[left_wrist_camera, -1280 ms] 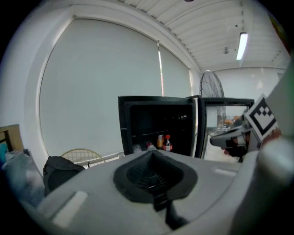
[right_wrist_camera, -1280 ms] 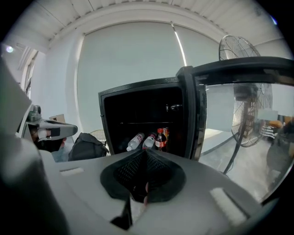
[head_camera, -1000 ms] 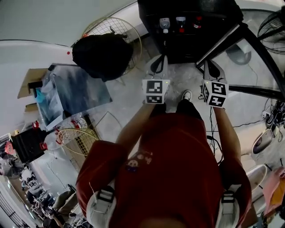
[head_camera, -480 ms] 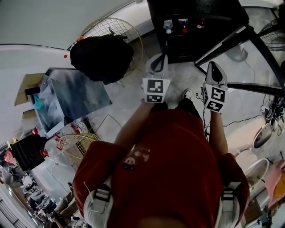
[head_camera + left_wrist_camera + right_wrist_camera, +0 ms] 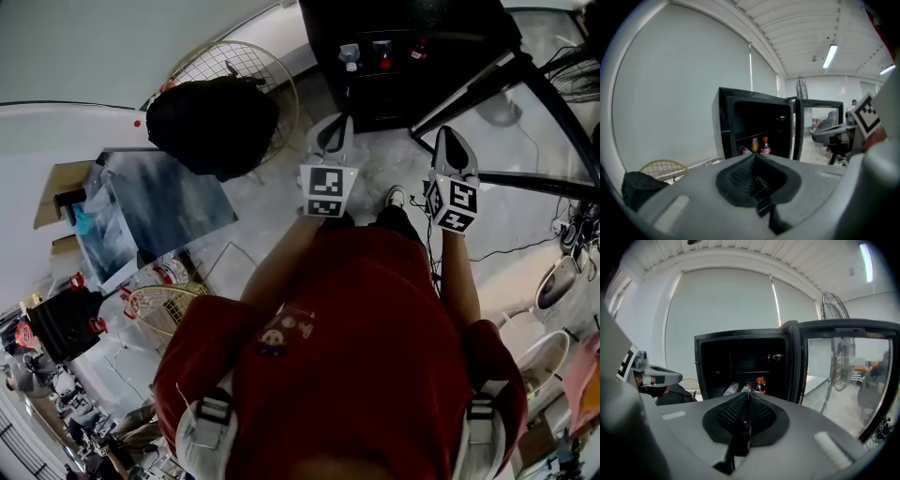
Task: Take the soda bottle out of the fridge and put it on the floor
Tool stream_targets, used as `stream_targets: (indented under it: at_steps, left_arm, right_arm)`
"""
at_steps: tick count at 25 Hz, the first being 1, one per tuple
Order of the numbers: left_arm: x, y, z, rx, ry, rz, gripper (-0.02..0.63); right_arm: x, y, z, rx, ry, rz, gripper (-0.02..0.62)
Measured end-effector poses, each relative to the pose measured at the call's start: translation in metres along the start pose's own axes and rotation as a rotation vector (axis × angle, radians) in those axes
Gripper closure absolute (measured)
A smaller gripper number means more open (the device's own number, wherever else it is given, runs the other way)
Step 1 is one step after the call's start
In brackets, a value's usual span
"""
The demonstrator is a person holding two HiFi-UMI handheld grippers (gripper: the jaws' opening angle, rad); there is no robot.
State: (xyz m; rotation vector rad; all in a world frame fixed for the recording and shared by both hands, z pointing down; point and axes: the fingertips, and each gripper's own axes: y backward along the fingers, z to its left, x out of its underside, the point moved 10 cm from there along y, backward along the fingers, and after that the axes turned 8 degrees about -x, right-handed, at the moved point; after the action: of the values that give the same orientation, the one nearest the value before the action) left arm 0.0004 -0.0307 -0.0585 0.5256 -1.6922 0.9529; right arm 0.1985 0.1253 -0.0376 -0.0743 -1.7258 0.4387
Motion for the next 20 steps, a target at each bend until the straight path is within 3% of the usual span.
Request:
stream_targets:
  at_steps: [4, 9, 15, 17, 20]
  left_arm:
    - [-0.001, -0.005, -0.002, 0.003, -0.003, 0.004, 0.606]
    - [-0.001, -0.009, -0.006, 0.011, -0.003, 0.006, 0.606]
    - [-0.004, -0.012, -0.008, 0.018, -0.002, 0.000, 0.606]
    - [-0.005, -0.013, -0.009, 0.015, -0.005, -0.002, 0.606]
    - [-0.004, -0.013, -0.009, 0.013, -0.011, -0.002, 0.606]
  right_arm:
    - [0.001, -0.004, -0.003, -0.013, -0.024, -0.011, 0.572]
    - [0.004, -0.011, -0.004, -0.049, -0.022, -0.006, 0.458]
    - [0.005, -0.014, -0.006, -0.059, -0.023, -0.024, 0.367]
    - [0.005, -0.016, -0.005, -0.059, -0.014, -0.032, 0.323]
    - [0.006, -0.018, -0.003, -0.052, 0.018, -0.040, 0.189]
